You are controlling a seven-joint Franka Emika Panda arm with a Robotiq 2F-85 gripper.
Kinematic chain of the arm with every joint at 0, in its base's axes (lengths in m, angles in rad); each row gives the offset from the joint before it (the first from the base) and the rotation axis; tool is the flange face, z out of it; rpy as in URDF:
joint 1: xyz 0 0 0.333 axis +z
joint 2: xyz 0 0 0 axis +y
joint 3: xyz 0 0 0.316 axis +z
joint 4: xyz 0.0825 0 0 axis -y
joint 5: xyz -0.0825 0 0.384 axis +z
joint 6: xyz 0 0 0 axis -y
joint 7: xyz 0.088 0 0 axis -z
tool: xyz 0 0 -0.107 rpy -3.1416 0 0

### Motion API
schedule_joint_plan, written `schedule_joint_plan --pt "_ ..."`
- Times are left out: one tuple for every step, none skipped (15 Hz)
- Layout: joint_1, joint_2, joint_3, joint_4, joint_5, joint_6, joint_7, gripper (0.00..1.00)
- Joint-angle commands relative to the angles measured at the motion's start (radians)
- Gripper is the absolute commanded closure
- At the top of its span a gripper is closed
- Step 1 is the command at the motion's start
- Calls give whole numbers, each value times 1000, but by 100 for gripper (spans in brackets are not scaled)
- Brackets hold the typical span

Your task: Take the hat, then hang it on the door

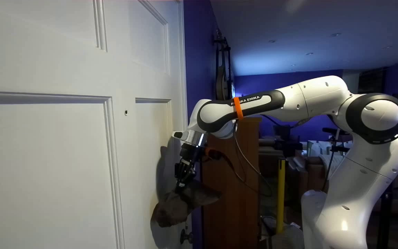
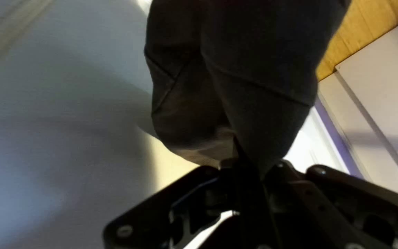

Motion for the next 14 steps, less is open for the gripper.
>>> schedule_joint_plan --pt "24 -20 15 -44 -8 36 -165 99" --pt "28 -21 24 -52 -17 38 -203 99" --pt "32 -22 24 -62 -10 47 -252 99" --pt "8 1 28 -26 1 6 -179 97" --pt "13 1 31 -34 1 13 -208 97" --pt "15 1 33 -39 1 17 -223 97" --pt "15 1 34 -40 1 21 -231 97" --pt "15 1 34 -40 1 21 -237 97" --pt "15 1 34 -40 1 22 -240 97" --pt "29 3 34 -32 -6 18 -285 99" --pt "34 3 38 -30 -14 20 -313 99" --pt "43 1 44 -30 -19 16 -354 99" --pt "50 -1 50 -33 -19 19 -395 99" --pt "59 -3 61 -37 -22 23 -431 99"
